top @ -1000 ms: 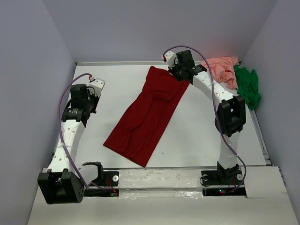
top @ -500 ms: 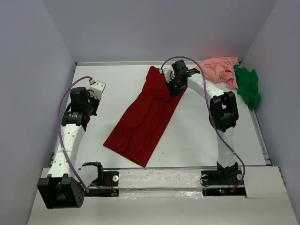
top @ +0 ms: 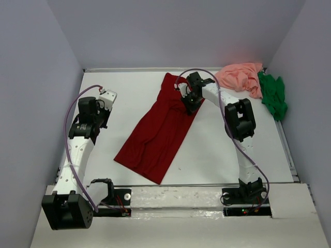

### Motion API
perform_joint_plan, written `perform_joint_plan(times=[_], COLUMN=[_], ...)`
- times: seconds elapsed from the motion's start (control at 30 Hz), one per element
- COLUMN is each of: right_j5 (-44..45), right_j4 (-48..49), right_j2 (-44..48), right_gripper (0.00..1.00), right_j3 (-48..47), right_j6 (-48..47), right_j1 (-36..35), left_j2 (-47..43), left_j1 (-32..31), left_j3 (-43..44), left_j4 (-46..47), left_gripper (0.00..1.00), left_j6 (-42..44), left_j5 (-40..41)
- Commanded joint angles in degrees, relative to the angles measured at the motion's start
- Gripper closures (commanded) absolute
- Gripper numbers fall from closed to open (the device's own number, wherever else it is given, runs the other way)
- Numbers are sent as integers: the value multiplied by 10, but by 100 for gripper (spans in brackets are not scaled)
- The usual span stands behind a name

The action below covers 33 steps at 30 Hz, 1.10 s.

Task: Fold and stack the t-shirts
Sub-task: Rotate the tshirt 90 degrees

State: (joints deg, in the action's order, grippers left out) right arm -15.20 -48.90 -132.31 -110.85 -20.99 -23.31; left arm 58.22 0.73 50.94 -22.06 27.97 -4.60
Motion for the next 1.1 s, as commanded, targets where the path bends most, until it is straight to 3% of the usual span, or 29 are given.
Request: perform_joint_plan(times=[0.0, 0.4, 0.8, 1.07], right_j5=[52, 168, 263, 302], right_j4=[-22, -29, -23, 19], right_j2=[-16, -64, -167, -184], right_gripper=[100, 100, 100, 100], right_j3=[-27, -96, -275, -297], right_j6=[-13, -49, -96, -124], right_j1=[-2, -2, 26, 42], left_j2=[8, 19, 48, 70], left_j1=[-2, -2, -2, -4], left_j3=[11, 16, 37, 47], left_j4=[12, 7, -3, -10], left_gripper=[100, 100, 100, 100], left_j6=[-4, -6, -20, -17], left_j5=[-9, -33, -75, -95])
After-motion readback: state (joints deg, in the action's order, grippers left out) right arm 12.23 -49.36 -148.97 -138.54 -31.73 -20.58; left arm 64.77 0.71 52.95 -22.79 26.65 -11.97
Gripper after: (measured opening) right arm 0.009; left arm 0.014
